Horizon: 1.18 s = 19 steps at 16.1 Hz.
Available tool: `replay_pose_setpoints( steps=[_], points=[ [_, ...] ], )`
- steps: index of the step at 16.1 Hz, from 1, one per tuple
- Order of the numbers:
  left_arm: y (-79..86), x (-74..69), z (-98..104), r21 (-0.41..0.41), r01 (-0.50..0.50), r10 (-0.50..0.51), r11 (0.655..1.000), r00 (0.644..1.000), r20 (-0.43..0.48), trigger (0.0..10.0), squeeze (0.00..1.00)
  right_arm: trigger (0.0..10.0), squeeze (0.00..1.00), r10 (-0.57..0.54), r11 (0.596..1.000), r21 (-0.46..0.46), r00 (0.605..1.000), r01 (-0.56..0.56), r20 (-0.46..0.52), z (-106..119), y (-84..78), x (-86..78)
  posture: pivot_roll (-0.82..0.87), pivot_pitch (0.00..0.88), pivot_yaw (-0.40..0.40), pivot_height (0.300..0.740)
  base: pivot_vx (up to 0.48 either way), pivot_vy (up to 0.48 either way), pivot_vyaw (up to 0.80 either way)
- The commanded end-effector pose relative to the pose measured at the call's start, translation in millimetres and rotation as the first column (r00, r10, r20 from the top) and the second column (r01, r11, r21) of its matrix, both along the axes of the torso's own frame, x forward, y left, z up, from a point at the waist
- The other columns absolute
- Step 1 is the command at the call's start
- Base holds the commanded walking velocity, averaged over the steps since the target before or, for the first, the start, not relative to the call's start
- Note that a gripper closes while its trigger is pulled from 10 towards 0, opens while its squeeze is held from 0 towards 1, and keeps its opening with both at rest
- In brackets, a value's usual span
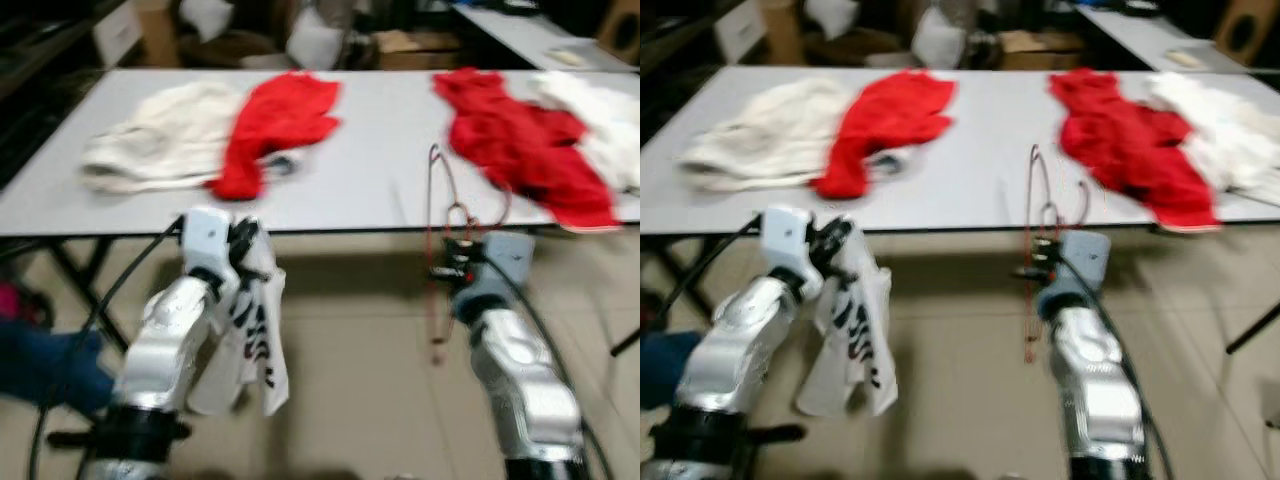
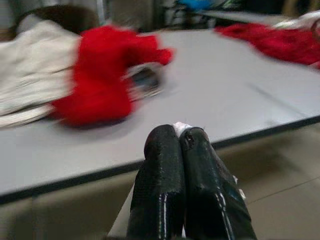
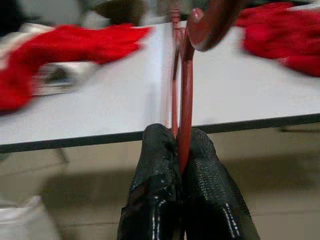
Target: Hang hanger
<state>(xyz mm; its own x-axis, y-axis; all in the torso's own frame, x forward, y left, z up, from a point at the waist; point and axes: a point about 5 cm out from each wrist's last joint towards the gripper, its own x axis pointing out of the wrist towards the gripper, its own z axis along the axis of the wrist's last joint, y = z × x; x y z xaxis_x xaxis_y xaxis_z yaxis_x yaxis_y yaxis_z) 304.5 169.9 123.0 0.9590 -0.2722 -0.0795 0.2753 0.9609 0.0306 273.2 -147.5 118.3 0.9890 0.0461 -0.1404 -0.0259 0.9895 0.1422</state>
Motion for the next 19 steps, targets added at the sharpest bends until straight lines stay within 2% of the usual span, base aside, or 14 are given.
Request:
replay_pose_setpoints(
  steps=[1,3,7,8,12,19],
  points=[
    [-6.3,2.0,5,-0.011,0.022,-0.022,1.0,1.0,0.021,10.0,0.0,10.0,0.0,-0.024,1.0,-0.017,1.0,0.024,0.013,4,-8.1,0.2,-0.05,0.0,0.024,0.74,0.0,0.277,0.0],
    [-8.0,1.8,6,-0.025,0.023,-0.023,0.999,0.999,0.023,10.0,0.0,10.0,0.0,-0.006,1.0,-0.016,1.0,0.006,0.014,5,-6.9,0.9,-0.05,0.0,0.024,0.74,0.0,0.0,0.0],
    [-8.5,3.7,13,-0.067,0.033,-0.03,0.997,0.998,0.052,10.0,0.0,10.0,0.0,0.159,0.987,-0.027,0.987,-0.158,0.034,18,1.7,3.8,-0.06,0.0,0.017,0.74,0.0,0.0,0.0],
    [-8.9,4.4,15,-0.07,0.032,-0.028,0.997,0.998,0.056,10.0,0.0,10.0,0.0,0.191,0.979,-0.072,0.981,-0.188,0.035,20,2.4,3.6,-0.05,0.0,0.01,0.74,0.27,0.0,0.0],
    [-10.4,5.4,22,-0.067,0.04,-0.035,0.997,0.997,0.075,10.0,0.0,10.0,0.0,0.203,0.973,-0.119,0.978,-0.197,0.045,23,0.8,7.6,-0.05,0.0,0.0,0.74,0.322,0.0,0.14],
    [-15.6,12.3,29,-0.077,0.075,-0.067,0.994,0.993,0.097,10.0,0.0,10.0,0.0,0.239,0.964,-0.135,0.969,-0.229,0.062,34,-11.5,9.9,-0.06,0.0,-0.007,0.74,0.359,0.0,0.0]
  ],
)
